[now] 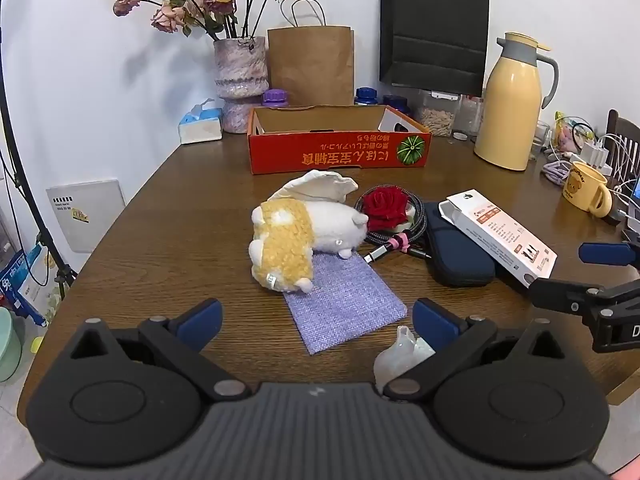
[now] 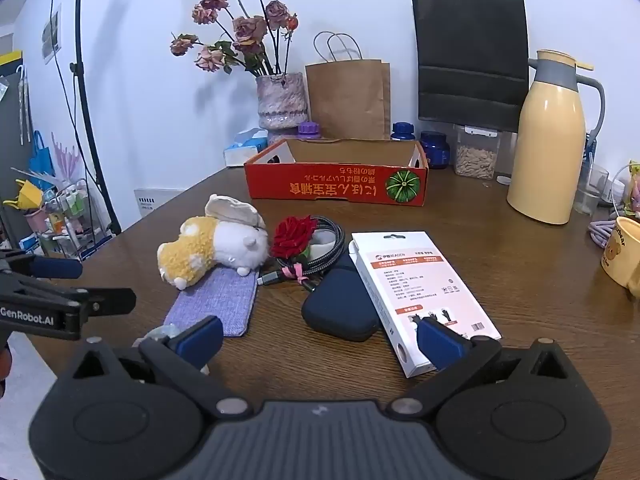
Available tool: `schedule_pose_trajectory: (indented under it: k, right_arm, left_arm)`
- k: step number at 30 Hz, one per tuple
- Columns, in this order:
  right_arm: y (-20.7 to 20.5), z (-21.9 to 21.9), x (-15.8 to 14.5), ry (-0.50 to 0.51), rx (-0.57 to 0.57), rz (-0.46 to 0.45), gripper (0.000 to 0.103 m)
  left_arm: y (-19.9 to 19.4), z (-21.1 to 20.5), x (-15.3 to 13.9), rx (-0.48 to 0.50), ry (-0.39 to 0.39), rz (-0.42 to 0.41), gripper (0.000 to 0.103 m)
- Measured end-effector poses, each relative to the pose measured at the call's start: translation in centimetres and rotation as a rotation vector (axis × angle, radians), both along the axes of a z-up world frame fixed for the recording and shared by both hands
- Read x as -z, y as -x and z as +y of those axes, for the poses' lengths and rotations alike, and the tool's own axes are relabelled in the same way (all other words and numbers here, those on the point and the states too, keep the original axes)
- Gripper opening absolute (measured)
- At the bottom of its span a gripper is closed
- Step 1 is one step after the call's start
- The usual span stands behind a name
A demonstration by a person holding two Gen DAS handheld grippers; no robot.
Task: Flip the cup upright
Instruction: 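Move the left gripper toward the crumpled clear plastic bag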
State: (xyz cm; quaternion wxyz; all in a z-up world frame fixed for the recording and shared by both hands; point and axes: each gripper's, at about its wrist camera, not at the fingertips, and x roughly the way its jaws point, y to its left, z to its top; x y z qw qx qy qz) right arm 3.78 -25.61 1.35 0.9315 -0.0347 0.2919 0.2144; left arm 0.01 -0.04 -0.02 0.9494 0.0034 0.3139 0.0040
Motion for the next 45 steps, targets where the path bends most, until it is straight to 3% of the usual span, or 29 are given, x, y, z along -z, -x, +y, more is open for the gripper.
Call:
schedule_pose_trajectory:
  k: [45]
  right_arm:
    - [-0.1,-0.1,0.4,0.024,0.017,0.016,0.103]
  left_arm:
    - [0.2,-0.9,0.0,0.002,0.015,0.001,0.103]
